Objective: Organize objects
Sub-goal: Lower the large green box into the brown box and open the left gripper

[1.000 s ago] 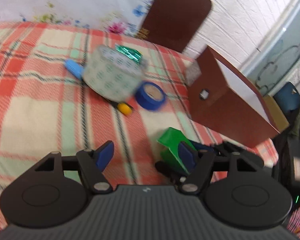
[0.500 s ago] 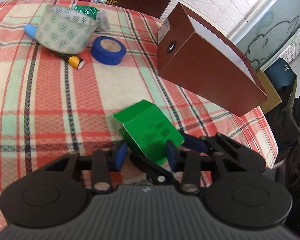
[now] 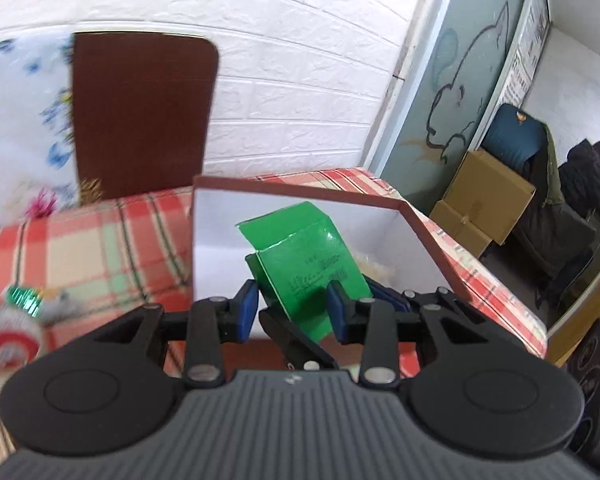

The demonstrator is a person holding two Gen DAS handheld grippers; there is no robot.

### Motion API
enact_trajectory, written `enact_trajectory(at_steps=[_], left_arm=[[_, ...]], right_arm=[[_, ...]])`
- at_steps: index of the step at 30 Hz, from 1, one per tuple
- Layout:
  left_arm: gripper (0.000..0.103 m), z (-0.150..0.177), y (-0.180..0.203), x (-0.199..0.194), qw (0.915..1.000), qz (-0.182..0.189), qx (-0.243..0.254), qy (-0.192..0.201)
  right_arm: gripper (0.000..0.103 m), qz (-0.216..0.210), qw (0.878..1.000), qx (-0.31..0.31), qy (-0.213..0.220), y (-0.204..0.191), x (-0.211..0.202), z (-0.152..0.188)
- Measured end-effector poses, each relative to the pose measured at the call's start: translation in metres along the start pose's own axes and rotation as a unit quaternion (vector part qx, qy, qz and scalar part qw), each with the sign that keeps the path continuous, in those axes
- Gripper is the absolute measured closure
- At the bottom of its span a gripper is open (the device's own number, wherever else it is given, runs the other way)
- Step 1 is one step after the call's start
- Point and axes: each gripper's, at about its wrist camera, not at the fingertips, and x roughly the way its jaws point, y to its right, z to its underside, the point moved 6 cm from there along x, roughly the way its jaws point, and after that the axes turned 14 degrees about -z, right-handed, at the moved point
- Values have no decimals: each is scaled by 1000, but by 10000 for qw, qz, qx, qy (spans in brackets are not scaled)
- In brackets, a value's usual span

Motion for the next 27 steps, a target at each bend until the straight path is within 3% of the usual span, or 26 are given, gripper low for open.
enact_trajectory(at_steps=[4,6,8,19,24,27], left_arm=[[62,-8,9,30,9997,-102,191,-116],[40,-7,11,42,9988,-385,266,-148],[40,-3,8,50,9966,-724,336,-188],[39,6,10,17,9920,-1123,570,-98],[37,22,11,-8,9908,-1249,510,-76],[37,35,8,-21,9890,-1378,523,-74]], right_arm=[[41,29,9996,158,-218,25,27,7],[36,157,9990,144,-385,33,40,14],[36,210,9987,249,-384,35,45,19],[34,345,9983,439,-171,14,-2,16],[28,521,9979,347,-141,9,-28,35],[28,357,9976,499,-316,-5,-38,48]])
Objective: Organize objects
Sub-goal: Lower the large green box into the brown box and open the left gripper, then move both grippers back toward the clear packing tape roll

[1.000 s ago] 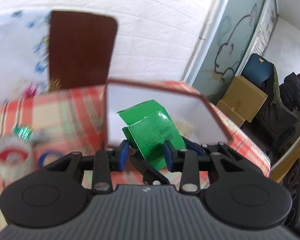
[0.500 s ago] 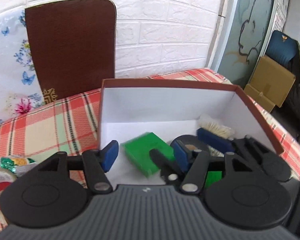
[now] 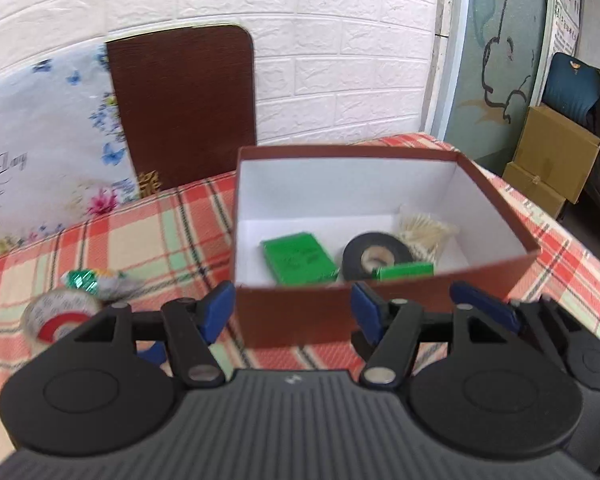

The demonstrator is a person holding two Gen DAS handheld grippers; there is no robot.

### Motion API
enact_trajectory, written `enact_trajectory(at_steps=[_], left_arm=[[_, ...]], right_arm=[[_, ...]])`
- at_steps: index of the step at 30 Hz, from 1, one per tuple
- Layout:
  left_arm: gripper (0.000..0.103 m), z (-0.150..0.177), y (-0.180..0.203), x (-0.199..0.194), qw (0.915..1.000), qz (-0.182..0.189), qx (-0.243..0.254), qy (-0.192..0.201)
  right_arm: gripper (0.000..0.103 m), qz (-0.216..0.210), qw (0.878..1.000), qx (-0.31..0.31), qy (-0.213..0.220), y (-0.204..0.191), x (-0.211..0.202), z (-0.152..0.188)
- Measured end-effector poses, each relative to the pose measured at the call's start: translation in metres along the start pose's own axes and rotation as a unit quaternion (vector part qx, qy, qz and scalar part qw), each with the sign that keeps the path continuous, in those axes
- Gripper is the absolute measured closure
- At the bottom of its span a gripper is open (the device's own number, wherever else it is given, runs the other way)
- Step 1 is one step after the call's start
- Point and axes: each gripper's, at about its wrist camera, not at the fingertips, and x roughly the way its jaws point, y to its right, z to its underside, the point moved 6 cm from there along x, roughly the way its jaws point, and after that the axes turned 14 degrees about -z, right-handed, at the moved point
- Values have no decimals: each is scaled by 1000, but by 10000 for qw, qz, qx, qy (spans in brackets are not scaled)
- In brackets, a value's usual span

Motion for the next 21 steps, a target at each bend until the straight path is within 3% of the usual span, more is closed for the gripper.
enact_trajectory(at_steps=[13,21], left_arm=[[37,69,-46,-13,9980,-480,-207,-355],[34,108,-110,1,9935,-944,-397,-495]], right_arm=[[28,-494,9954,-33,-823,-56,-2,44],[28,-877,9857,-104,-1434,-90,20,65]])
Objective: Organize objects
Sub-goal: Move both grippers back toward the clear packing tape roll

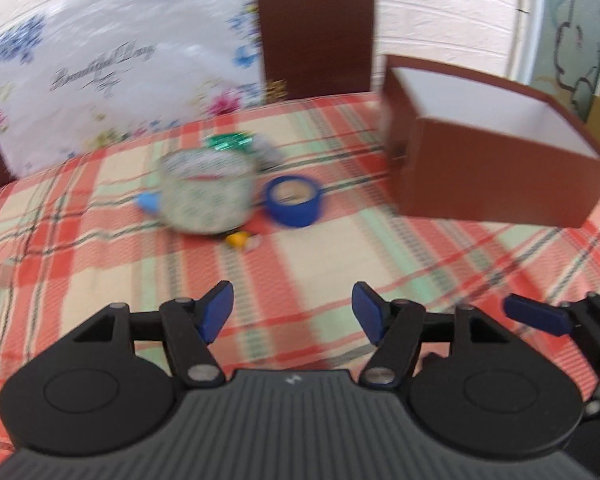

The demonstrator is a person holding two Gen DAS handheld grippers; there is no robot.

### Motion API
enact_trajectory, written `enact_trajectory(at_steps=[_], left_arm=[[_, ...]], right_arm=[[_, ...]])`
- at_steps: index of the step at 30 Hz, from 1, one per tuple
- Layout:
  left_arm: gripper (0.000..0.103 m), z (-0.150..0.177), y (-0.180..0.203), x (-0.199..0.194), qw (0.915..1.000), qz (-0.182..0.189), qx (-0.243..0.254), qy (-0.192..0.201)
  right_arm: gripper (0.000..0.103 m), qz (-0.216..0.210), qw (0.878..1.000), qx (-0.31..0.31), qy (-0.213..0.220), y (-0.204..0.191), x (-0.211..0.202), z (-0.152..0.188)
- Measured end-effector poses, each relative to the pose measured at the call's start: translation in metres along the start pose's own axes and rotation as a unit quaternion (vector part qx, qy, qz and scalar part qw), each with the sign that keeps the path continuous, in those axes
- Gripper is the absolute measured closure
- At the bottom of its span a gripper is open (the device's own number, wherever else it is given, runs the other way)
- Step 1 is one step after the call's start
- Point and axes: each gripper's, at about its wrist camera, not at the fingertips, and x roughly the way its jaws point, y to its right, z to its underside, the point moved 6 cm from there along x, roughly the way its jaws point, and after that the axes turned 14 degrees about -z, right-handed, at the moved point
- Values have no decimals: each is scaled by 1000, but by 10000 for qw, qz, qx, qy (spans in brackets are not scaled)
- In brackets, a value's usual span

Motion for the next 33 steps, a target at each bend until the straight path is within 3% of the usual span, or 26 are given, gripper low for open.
enact_trajectory(at_steps=[3,7,9,11,12,13,16,19,20,23,25,27,31,33], left_arm=[[34,15,-45,21,9990,-401,-170,-92],[33,35,-117,51,9918,-1194,-443,-130],[18,43,-150,59,9867,-1513,-583,65],[13,51,-176,63,9854,-1365,-1013,118],[14,54,-187,66,9839,-1130,-1387,62],[15,54,-194,65,9806,-1139,-1589,125],[15,53,-190,65,9797,-1271,-1537,187],[15,53,-192,67,9798,-1180,-1600,212],[15,55,-193,66,9793,-1149,-1652,222],[15,56,-195,68,9787,-1103,-1713,239],[14,56,-197,70,9783,-1054,-1768,248],[14,56,-198,70,9778,-1011,-1819,260],[14,56,-198,70,9781,-1010,-1804,256],[13,55,-197,70,9784,-1027,-1774,250]], right_arm=[[27,-221,9990,-106,-382,-16,21,7],[25,-349,9971,-486,-464,-38,42,-2],[30,-432,9967,-554,-402,-47,56,-16],[30,-421,9964,-718,-152,-56,71,-35],[30,-373,9958,-830,-32,-61,79,-46],[30,-315,9951,-939,78,-66,88,-57],[30,-149,9887,-1438,402,-79,109,-88],[34,-114,9758,-2151,375,-94,132,-110],[40,-93,9705,-2394,261,-98,142,-114],[76,-246,9581,-2827,-403,-103,167,-116],[81,-134,9538,-2970,-427,-106,165,-113],[90,-351,9600,-2757,-347,-109,149,-111],[90,-680,9631,-2601,-135,-128,103,-92],[89,-778,9544,-2882,-56,-140,81,-71]])
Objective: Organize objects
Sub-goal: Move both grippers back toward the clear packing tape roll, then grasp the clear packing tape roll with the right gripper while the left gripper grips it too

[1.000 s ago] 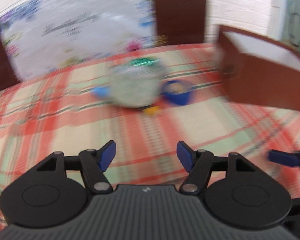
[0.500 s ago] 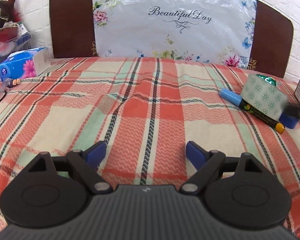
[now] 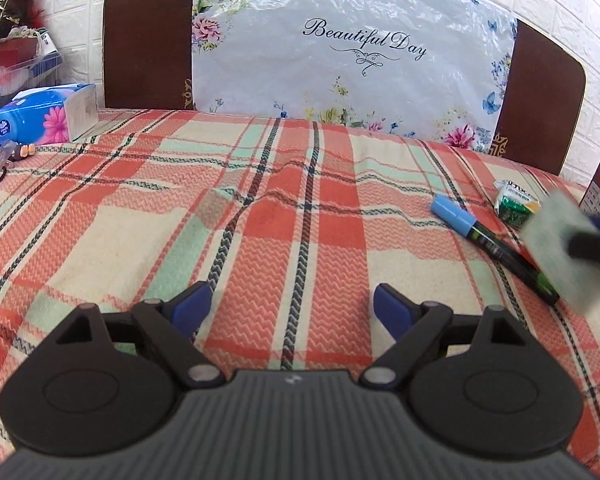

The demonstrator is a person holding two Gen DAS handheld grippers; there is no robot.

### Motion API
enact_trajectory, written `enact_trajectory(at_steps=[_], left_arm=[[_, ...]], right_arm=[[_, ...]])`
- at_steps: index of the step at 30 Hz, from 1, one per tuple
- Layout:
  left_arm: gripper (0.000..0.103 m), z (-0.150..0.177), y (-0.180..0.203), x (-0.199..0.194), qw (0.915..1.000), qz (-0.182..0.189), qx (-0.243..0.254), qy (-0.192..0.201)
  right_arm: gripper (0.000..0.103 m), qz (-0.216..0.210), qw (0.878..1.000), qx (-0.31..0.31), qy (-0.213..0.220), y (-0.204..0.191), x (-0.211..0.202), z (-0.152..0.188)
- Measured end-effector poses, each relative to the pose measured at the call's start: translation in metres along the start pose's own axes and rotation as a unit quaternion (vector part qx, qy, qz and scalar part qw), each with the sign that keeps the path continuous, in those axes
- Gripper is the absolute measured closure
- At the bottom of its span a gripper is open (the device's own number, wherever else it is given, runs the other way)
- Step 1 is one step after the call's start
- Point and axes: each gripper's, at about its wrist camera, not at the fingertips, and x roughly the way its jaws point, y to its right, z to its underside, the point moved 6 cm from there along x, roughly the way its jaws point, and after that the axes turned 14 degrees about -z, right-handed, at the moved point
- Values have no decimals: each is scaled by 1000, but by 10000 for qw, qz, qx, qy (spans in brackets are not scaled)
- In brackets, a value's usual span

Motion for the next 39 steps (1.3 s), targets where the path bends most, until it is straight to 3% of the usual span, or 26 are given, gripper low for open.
enact_trajectory(at_steps=[7,8,9,10,16,19,21,23,25,27,29,32,36,39], left_arm=[[13,0,3,0,9999,-78,125,-10],[13,0,3,-1,9998,-94,149,-11],[13,1,3,-1,9998,-108,175,-14],[13,1,4,-2,9997,-114,195,-18],[13,3,9,-11,9992,35,348,-172],[13,4,18,-32,9971,600,31,-466],[13,-1,30,-55,9922,1131,-85,-511],[13,-6,48,-78,9891,1419,158,-371],[21,-8,70,-90,9866,1496,566,-334],[49,-3,89,-85,9838,1421,939,-552],[64,7,103,-69,9805,1247,1241,-876],[88,4,108,-68,9783,1400,1129,-1029],[88,-21,105,-106,9831,1446,1049,-401],[88,-37,110,-126,9821,1604,965,-187]], right_arm=[[90,3,9885,-1477,-326,-73,-15,49],[77,93,9872,-1557,-321,-76,-15,52],[63,113,9875,-1534,-347,-77,-16,54],[58,117,9893,-1418,-318,-76,-19,54],[44,326,9975,-632,54,-54,-55,56],[39,324,9993,-169,64,-43,-62,65],[22,246,9995,172,65,-35,-60,69],[18,29,9992,394,19,-30,-51,70],[18,-76,9987,505,-22,-27,-38,70],[16,-116,9972,731,-113,-25,-24,72],[17,-346,9944,984,-163,-19,-9,72],[18,-398,9937,1049,-15,-18,-8,64],[18,221,9966,422,671,-26,-46,41],[17,511,9936,335,955,-22,-68,35]])
